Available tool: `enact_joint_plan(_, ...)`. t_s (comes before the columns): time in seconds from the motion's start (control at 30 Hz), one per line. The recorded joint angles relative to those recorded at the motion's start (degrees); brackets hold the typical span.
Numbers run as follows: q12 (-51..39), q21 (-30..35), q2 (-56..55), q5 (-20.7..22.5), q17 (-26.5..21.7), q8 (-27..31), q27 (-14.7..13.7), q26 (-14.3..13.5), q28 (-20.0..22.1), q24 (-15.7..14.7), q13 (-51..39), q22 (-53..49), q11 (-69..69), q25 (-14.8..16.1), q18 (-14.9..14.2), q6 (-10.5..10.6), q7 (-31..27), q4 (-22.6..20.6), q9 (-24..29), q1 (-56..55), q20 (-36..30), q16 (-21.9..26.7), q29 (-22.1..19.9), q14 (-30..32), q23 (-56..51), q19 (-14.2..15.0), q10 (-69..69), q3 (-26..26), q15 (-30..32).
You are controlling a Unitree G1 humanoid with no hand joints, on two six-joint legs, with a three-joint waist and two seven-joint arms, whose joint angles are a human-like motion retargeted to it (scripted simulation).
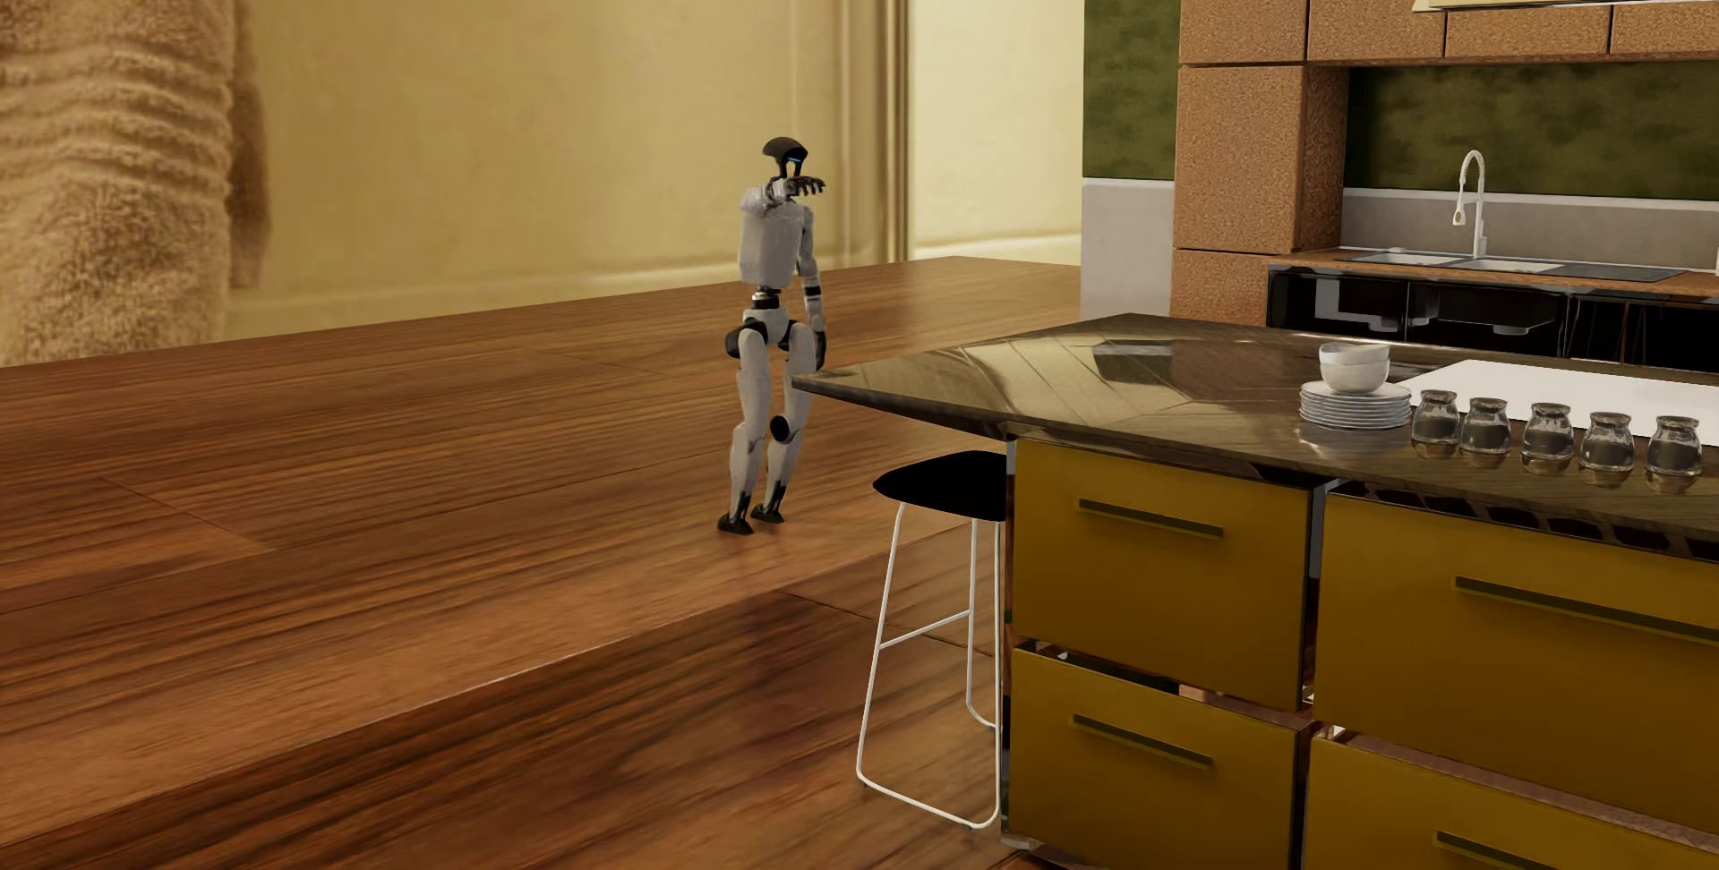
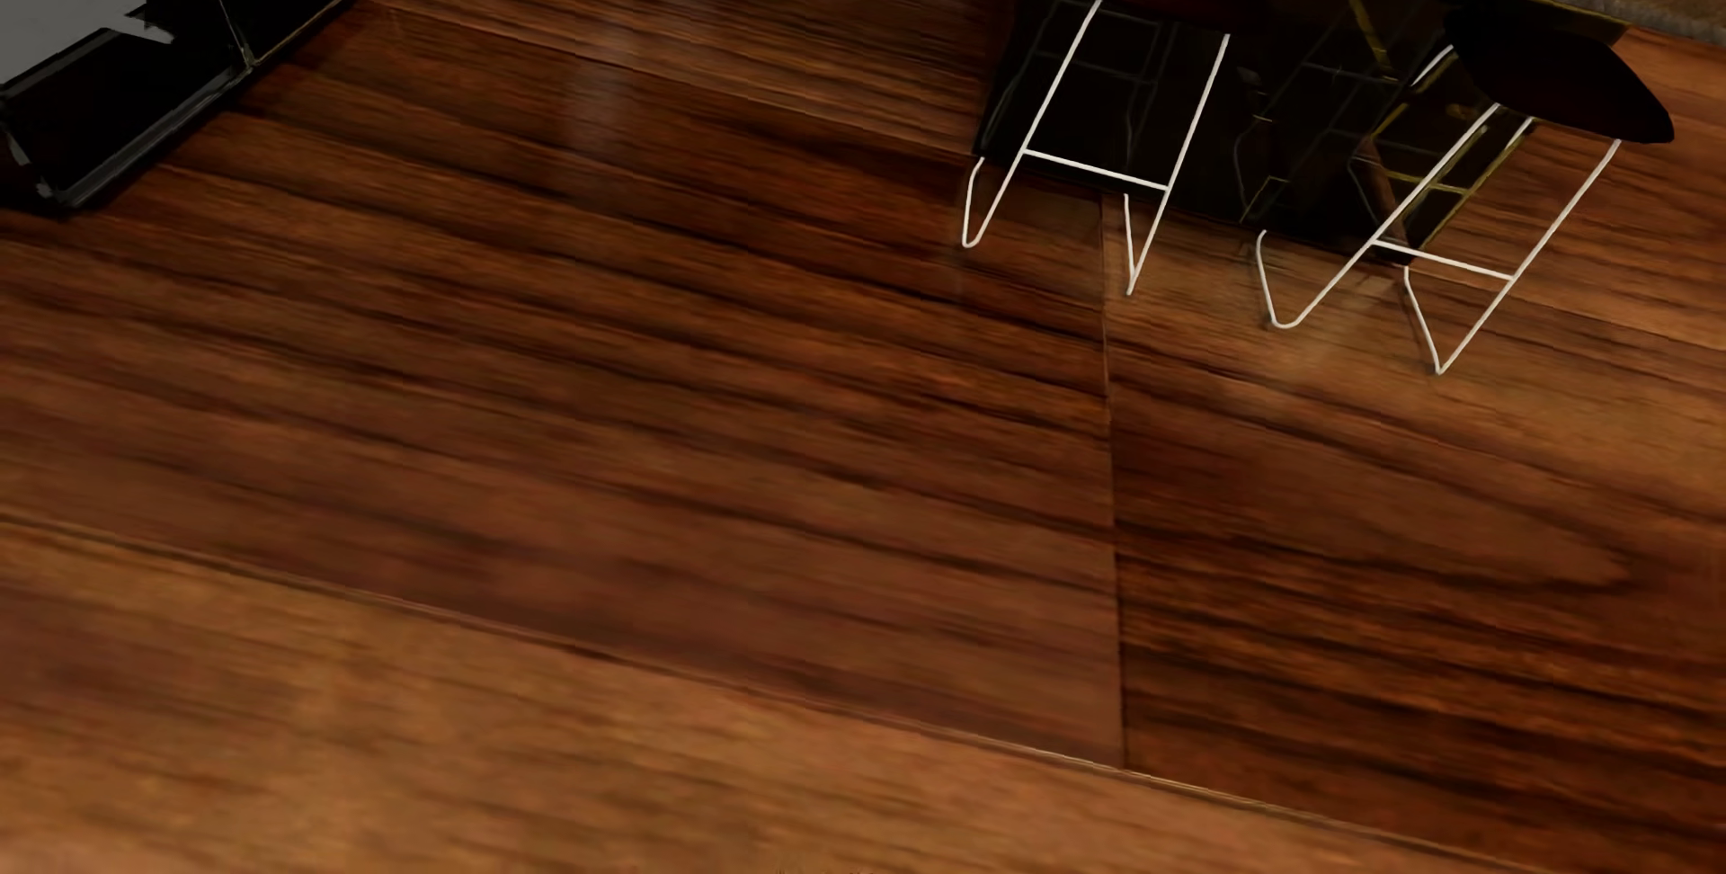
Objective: Reach forward
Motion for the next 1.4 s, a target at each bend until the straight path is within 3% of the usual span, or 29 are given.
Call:
enact_joint_plan(0.07,0.2,0.0,0.0,0.1,-1.6,0.0,0.0,0.0,0.0,0.0,-6.3,0.3,-0.2,0.0,0.0,-0.9,0.0,0.1,-0.1,-0.4,0.4,0.8,0.0,-0.6,2.8,0.0,0.4,-0.3,0.8)
enact_joint_plan(0.23,1.7,0.0,0.4,0.1,-2.7,0.0,0.0,0.0,0.0,0.0,-0.3,0.2,-0.8,0.0,0.0,-1.8,0.0,0.2,-0.4,-0.5,1.5,1.4,0.0,-1.3,1.7,0.0,0.6,-0.2,1.1)
enact_joint_plan(1.4,2.5,0.0,1.8,-0.2,-3.5,0.0,0.0,0.0,0.0,0.0,-0.1,0.3,-1.3,0.0,0.0,-1.2,0.0,-0.1,-1.4,0.4,0.0,1.8,0.0,-1.9,1.2,0.0,0.5,-0.2,-0.1)
